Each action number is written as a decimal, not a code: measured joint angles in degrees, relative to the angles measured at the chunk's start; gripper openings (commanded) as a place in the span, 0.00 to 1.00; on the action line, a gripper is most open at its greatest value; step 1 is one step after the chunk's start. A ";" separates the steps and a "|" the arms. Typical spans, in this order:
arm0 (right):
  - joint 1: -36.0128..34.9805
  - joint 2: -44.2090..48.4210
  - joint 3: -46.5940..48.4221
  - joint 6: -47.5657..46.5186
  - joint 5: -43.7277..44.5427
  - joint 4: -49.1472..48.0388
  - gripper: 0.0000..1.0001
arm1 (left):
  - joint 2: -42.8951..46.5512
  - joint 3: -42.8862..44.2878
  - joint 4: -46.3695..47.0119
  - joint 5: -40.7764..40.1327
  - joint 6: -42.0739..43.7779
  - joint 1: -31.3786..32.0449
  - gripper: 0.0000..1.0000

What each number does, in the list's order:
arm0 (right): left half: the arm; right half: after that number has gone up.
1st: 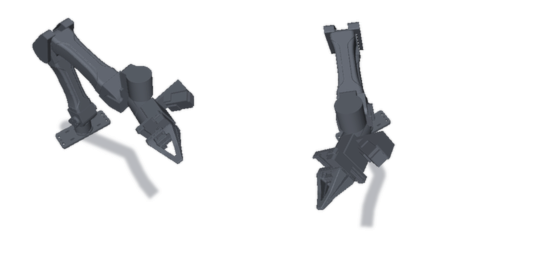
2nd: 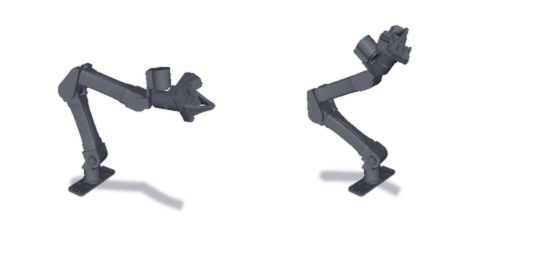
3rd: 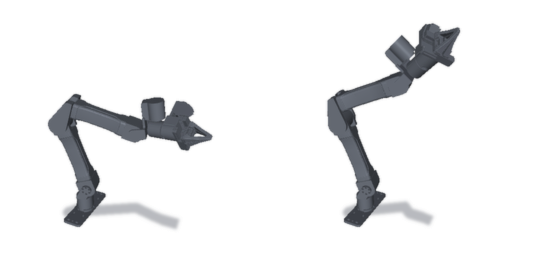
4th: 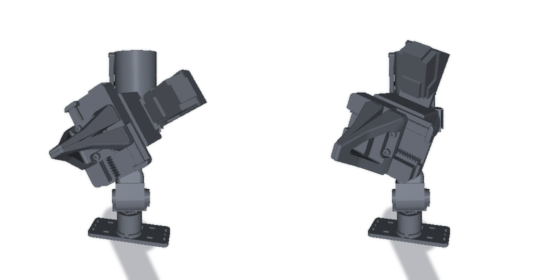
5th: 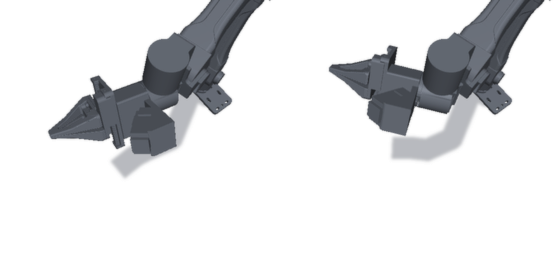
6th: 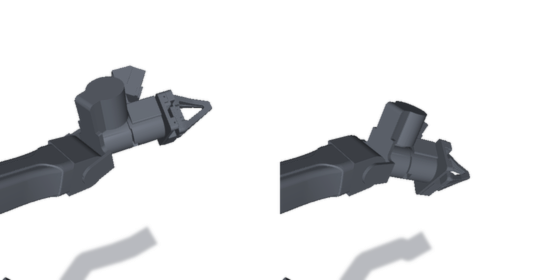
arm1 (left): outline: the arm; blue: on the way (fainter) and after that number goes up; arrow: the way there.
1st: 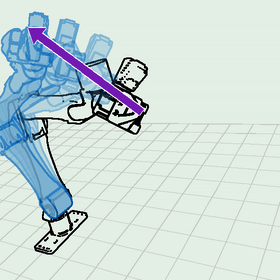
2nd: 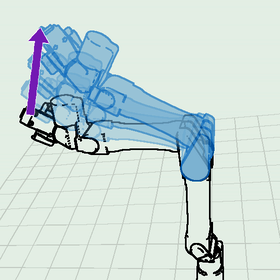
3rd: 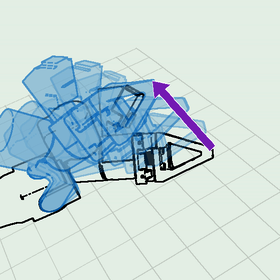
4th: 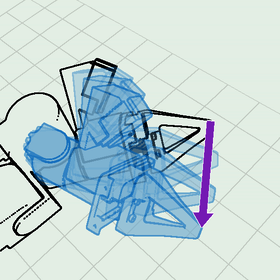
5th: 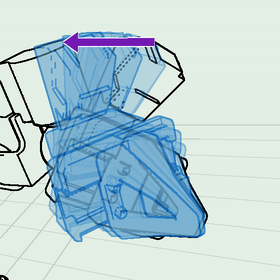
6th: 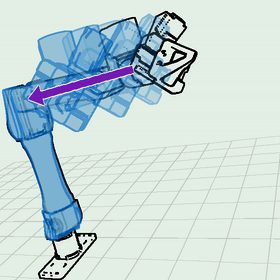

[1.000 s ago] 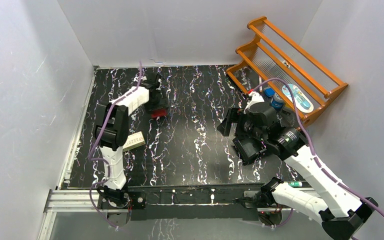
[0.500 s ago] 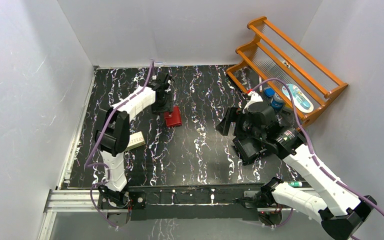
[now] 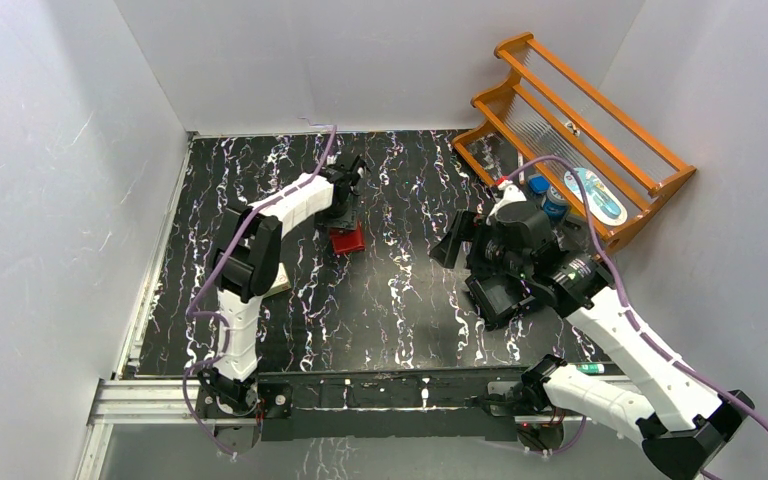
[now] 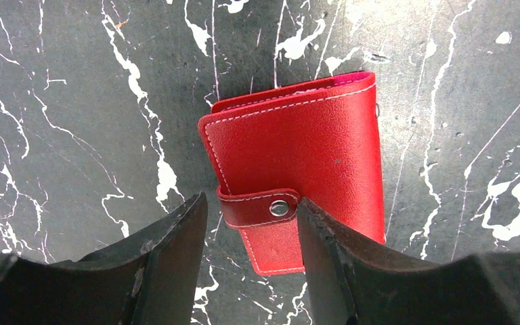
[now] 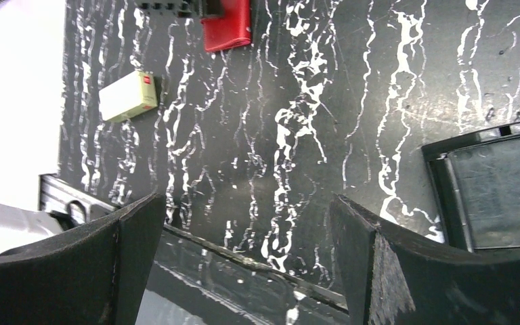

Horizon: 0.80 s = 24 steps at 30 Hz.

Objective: Put the credit cards into the card holder
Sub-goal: Open the snap button on the card holder.

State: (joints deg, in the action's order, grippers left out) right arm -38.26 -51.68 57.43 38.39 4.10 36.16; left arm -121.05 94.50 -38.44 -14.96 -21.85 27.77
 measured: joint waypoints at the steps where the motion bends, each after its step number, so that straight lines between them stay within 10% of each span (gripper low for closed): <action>1: 0.02 -0.24 0.61 0.90 -0.07 0.48 0.98 | -0.20 0.07 0.00 -0.52 0.07 0.28 0.51; 5: 0.00 -1.09 4.46 5.01 -1.14 1.01 0.98 | -0.39 0.09 0.07 -2.93 0.46 1.40 0.46; 13: 0.02 -1.55 10.01 14.53 -6.64 1.53 0.98 | -0.42 -1.33 1.62 -6.08 0.81 3.91 0.02; 24: 0.00 -3.15 11.26 21.66 -14.27 2.05 0.99 | 3.02 -5.40 3.63 0.33 0.72 3.58 0.00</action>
State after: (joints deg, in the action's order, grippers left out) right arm -38.26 -54.83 68.69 60.05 -10.17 38.22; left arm -118.04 89.10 -34.81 -14.63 -21.12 31.35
